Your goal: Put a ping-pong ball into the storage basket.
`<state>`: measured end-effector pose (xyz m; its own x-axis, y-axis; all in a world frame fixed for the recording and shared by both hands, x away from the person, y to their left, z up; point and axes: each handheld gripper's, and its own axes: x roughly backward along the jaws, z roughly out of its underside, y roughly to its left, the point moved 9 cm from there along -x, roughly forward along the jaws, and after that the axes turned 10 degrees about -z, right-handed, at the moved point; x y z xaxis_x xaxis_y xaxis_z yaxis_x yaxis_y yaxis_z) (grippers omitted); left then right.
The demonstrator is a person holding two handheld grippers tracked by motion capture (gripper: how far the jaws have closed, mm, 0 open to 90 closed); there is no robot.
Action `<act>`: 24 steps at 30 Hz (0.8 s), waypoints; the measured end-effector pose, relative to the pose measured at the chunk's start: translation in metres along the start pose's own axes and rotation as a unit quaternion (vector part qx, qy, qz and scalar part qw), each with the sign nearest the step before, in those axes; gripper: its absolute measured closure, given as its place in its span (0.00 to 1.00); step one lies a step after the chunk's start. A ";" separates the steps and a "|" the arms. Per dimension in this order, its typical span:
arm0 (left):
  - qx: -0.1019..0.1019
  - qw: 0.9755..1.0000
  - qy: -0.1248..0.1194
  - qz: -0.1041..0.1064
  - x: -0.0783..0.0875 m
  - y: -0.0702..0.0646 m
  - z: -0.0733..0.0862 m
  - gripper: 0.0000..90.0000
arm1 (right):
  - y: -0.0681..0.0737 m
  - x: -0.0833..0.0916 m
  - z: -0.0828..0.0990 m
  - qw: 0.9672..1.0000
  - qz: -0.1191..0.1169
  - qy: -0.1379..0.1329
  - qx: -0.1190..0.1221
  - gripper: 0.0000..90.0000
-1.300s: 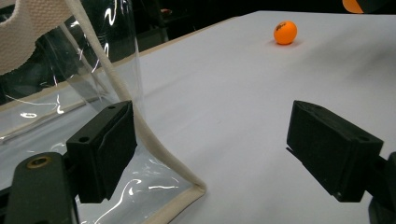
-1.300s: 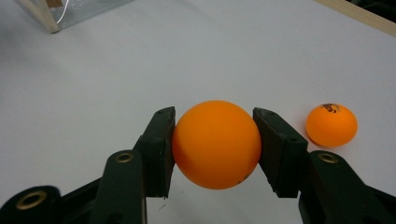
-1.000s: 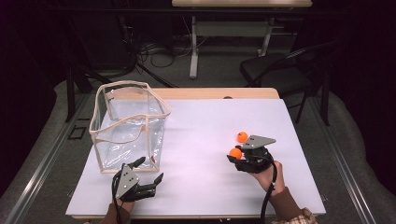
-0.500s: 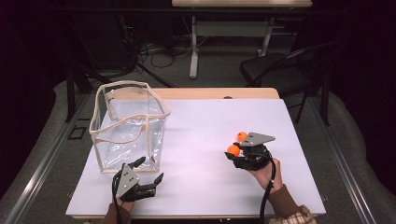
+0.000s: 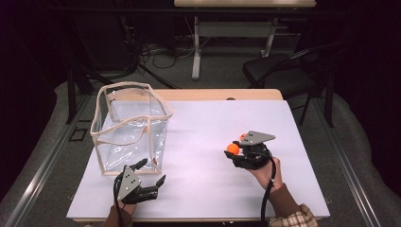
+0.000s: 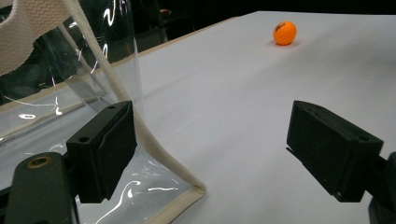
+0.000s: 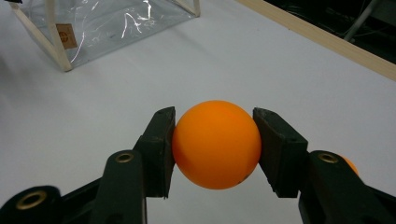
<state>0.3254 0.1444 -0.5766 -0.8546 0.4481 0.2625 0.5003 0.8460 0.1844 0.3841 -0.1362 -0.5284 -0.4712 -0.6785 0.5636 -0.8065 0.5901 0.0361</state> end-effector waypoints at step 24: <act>-0.002 1.000 0.000 0.000 0.000 0.000 0.000 0.17 | 0.000 -0.012 -0.020 1.000 -0.008 -0.009 0.009 0.57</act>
<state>0.3255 0.1440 -0.5765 -0.8543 0.4489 0.2619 0.5015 0.8444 0.1883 0.3972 -0.1194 -0.5190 -0.4637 -0.6959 0.5484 -0.8205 0.5708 0.0304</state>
